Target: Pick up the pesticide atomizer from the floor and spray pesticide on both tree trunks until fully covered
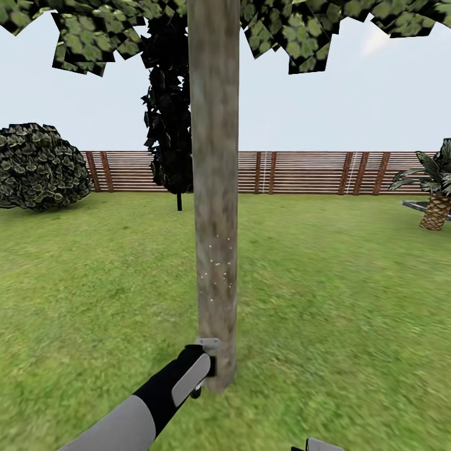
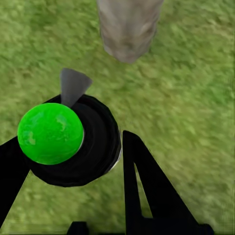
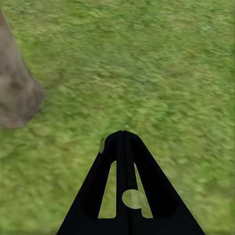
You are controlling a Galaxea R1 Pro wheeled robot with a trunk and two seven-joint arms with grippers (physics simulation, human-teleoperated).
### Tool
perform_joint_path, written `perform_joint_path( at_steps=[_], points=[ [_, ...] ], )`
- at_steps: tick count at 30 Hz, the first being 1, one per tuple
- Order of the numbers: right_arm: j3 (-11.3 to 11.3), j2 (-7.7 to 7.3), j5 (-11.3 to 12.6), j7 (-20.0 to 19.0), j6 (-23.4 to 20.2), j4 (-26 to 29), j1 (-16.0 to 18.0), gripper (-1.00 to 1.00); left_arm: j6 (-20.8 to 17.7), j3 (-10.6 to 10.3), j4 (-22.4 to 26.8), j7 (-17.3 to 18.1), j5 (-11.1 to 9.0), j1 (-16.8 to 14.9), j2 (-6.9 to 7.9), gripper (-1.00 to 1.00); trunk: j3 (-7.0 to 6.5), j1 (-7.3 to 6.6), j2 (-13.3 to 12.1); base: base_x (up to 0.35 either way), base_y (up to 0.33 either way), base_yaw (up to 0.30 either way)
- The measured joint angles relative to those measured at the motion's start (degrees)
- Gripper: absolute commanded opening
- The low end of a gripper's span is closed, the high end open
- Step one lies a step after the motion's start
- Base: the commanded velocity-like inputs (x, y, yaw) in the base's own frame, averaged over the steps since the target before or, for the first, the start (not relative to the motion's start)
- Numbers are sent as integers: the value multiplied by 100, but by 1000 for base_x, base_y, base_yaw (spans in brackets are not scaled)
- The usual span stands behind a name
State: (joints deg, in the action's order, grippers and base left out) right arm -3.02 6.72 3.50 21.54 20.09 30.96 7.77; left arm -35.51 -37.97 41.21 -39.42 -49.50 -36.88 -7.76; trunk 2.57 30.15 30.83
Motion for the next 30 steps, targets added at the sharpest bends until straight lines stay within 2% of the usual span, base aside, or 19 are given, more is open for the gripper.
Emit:
perform_joint_path(
  at_steps=[2,7,10,11,12,14,16,19,22,27,30],
  points=[
    [0,0,0,0,0,0,0,-100,-243,8,341,-324,-9,-4,-1,-100,-1,0,1,0,0,0],
    [0,0,0,0,0,0,0,-100,-1178,47,1910,-1265,-65,-5,0,-100,-1,0,1,0,0,0],
    [-5,0,0,-1,0,0,0,-100,-1576,111,2875,-2056,-140,-6,-14,-100,-1,0,1,0,0,0],
    [-7,0,0,-1,0,0,0,-100,-1701,135,3381,-2617,-440,-6,-25,-100,-2,0,1,0,0,0],
    [-7,0,0,0,0,0,0,-100,-1756,144,3682,-3028,-746,-8,-23,-100,-1,-1,1,0,0,0],
    [-8,0,0,-2,0,0,0,-100,-1805,140,4049,-3780,-1295,-14,-16,-100,0,0,1,0,0,0],
    [-8,0,0,-1,0,0,0,-100,-1819,142,4227,-4137,-1529,-18,-14,-100,0,0,1,0,0,0],
    [-8,0,5,-4,0,0,0,-100,-1828,143,4392,-4399,-1701,-28,-15,-100,0,0,0,0,0,0],
    [-8,0,7,-8,0,-2,-1,-100,-1833,143,4502,-4501,-1762,-34,-11,-100,0,0,0,0,0,0],
    [-8,1,8,-7,0,0,0,-100,-1800,159,4528,-4496,-1769,-13,1,-100,0,0,0,0,0,0],
    [-8,0,8,-7,0,0,0,-100,-1733,159,4478,-4314,-1757,5,13,-100,0,0,0,0,0,0]
  ],
)
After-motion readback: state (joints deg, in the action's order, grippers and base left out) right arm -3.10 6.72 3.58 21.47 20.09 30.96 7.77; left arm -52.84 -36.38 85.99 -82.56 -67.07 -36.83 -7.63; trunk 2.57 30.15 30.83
